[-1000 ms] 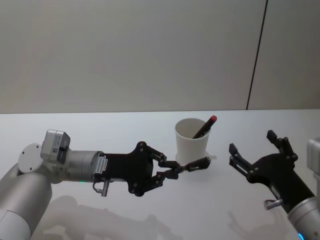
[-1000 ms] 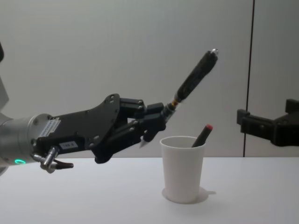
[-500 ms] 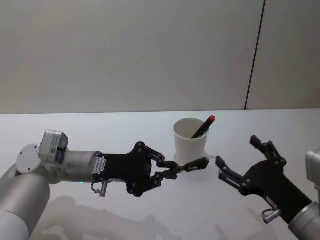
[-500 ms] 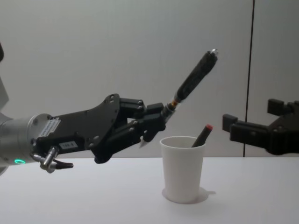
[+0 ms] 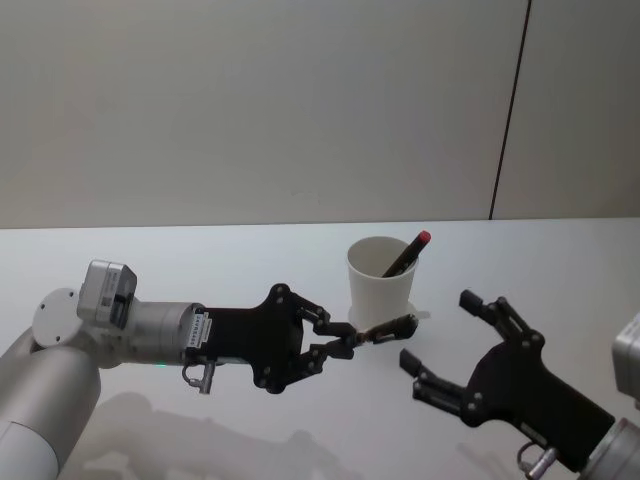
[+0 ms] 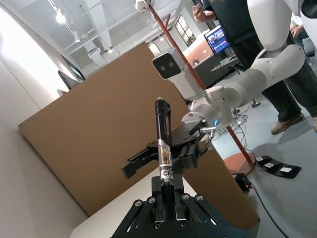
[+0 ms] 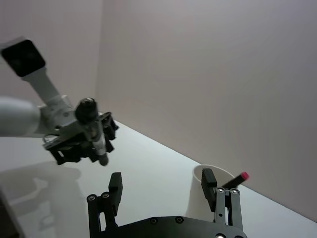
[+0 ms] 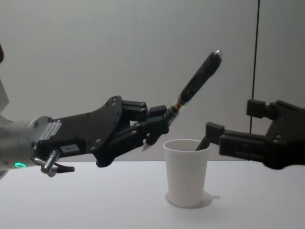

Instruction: Place the pen into the pen holder.

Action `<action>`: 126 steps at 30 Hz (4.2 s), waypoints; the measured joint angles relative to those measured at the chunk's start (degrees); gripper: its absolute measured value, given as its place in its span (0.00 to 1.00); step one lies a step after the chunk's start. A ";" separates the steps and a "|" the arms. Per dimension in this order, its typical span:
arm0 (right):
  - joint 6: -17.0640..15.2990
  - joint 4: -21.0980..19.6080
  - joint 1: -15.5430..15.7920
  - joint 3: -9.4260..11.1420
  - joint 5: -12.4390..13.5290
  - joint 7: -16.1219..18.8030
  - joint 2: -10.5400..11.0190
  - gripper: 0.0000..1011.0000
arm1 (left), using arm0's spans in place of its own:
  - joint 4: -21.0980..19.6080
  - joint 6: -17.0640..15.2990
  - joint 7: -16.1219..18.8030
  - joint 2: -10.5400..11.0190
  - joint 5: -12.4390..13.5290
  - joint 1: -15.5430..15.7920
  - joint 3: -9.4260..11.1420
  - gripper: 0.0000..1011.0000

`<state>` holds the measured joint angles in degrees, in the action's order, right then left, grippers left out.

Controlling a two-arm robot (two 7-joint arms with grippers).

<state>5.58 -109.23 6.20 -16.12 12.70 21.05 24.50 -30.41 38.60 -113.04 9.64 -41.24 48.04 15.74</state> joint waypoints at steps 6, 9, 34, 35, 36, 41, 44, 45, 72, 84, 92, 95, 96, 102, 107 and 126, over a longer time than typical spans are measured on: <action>0.78 -0.28 0.00 0.00 0.74 3.66 0.84 0.99 | 0.00 0.00 0.00 0.00 0.00 0.00 0.00 0.14; 1.08 -0.45 0.00 0.00 1.08 5.27 1.28 0.99 | 0.00 0.00 0.01 0.00 0.00 0.00 0.00 0.14; 4.84 0.55 -0.19 0.55 8.16 10.01 2.15 0.99 | 0.00 0.00 0.01 0.00 0.00 0.00 0.00 0.14; 5.00 0.63 -0.25 0.55 8.47 10.35 2.12 0.99 | 0.00 0.00 0.01 0.00 0.00 0.00 0.00 0.14; 5.19 0.79 -0.39 0.52 8.95 10.91 2.05 0.99 | 0.00 0.00 0.01 0.00 -0.01 0.00 0.00 0.14; 5.54 1.33 -0.95 0.27 9.95 12.23 1.59 0.99 | 0.00 0.00 0.01 0.00 0.00 0.00 0.00 0.14; 5.66 1.67 -1.34 0.10 10.33 12.79 1.22 0.99 | 0.00 0.00 0.01 0.00 0.00 0.00 0.00 0.14; 5.67 1.79 -1.47 0.05 10.40 12.88 1.11 0.99 | 0.00 0.00 0.01 0.00 -0.01 0.00 0.00 0.14; 5.69 4.08 -4.68 -1.54 10.55 15.23 -1.75 0.99 | 0.00 0.00 0.01 0.00 0.00 -0.01 0.00 0.14; 5.69 4.40 -5.38 -2.25 9.01 14.77 -2.55 0.99 | 0.00 0.00 0.01 0.00 -0.01 0.00 0.00 0.14; 5.59 4.42 -5.51 -2.47 8.03 13.78 -2.66 0.93 | 0.00 0.01 0.01 0.00 -0.01 -0.01 0.00 0.14; 5.58 4.37 -5.51 -2.52 7.80 13.51 -2.61 0.86 | 0.00 0.00 0.01 0.00 -0.01 0.00 0.00 0.14; 5.58 4.35 -5.51 -2.53 7.75 13.43 -2.59 0.84 | 0.00 0.01 0.01 0.00 -0.01 -0.01 0.00 0.14; 5.63 4.16 -5.50 -2.59 7.48 12.98 -2.47 0.68 | 0.00 0.01 0.01 0.00 -0.01 0.00 0.00 0.14; 5.75 4.02 -5.46 -2.63 7.42 12.68 -2.36 0.53 | 0.00 0.00 0.01 0.00 -0.01 0.00 0.00 0.14; 6.34 3.63 -5.31 -2.83 7.49 11.81 -2.04 0.15 | -0.01 0.00 0.08 -0.01 -0.16 0.00 0.00 0.14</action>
<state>11.92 -105.60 0.89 -18.95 20.19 32.86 22.47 -30.42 38.61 -112.96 9.63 -41.40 48.03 15.74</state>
